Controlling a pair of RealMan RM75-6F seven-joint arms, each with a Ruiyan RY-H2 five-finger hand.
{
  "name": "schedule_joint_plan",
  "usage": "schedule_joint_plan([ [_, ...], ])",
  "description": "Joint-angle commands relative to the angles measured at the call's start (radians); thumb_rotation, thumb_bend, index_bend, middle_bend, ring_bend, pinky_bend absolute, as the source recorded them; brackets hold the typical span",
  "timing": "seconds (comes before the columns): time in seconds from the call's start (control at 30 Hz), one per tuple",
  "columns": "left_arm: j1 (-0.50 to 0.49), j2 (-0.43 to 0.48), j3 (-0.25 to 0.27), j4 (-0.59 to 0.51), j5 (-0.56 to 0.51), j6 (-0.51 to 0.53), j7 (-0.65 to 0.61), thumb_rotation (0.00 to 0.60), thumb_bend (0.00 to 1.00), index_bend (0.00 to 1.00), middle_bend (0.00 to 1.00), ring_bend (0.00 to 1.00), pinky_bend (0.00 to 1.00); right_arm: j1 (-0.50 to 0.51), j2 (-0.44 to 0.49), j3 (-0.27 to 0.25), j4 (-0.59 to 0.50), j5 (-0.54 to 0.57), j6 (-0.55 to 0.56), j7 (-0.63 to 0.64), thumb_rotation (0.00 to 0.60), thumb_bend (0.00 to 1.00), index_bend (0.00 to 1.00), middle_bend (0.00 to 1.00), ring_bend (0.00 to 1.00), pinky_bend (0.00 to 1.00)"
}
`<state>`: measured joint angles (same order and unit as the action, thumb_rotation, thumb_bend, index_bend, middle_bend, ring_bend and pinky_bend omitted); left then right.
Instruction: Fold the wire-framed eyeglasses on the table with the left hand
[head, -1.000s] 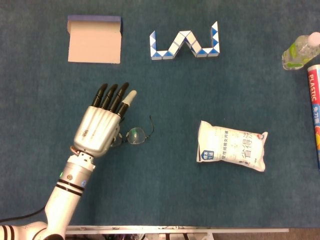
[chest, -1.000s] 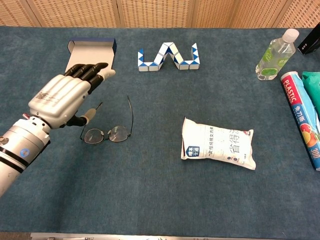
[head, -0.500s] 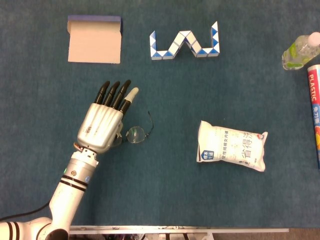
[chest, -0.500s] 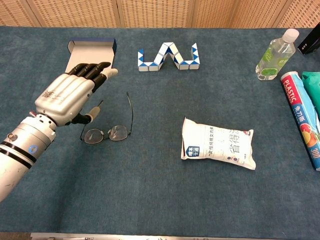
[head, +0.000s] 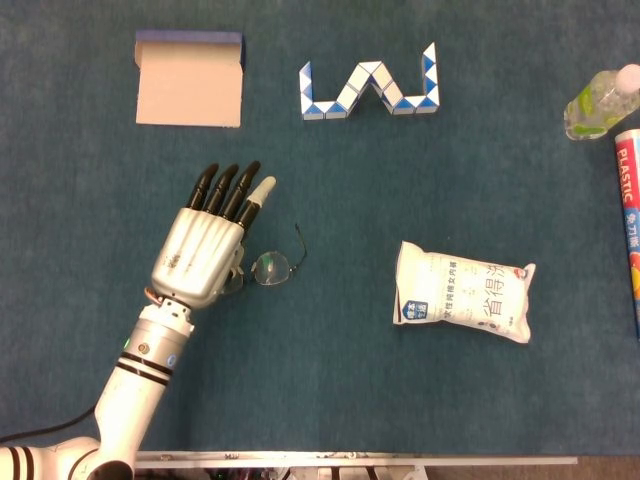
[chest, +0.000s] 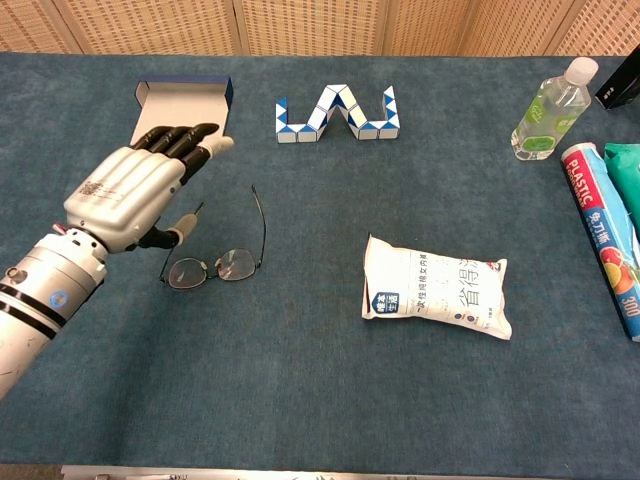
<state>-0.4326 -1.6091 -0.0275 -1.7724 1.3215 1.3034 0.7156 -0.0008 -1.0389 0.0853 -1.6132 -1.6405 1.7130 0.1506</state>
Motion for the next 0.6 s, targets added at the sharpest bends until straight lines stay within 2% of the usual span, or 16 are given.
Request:
schedule_joint_plan([
  [0.03,0.000,0.001,-0.002,0.001,-0.001,-0.001,0.001,0.600,0.40,0.05,0.00,0.00,0.00,-0.001,0.000,0.000,0.000,0.000,0.001,0.000,0.600,0.23,0.45,0.44,0.28,0.27],
  [0.6,0.001,-0.002,-0.011,0.023,-0.019,-0.018,-0.013,0.600,0.40,0.05,0.00,0.00,0.00,0.001,-0.002,0.001,0.001,0.004,-0.004,-0.002,0.600,0.23,0.45,0.44,0.28,0.27],
])
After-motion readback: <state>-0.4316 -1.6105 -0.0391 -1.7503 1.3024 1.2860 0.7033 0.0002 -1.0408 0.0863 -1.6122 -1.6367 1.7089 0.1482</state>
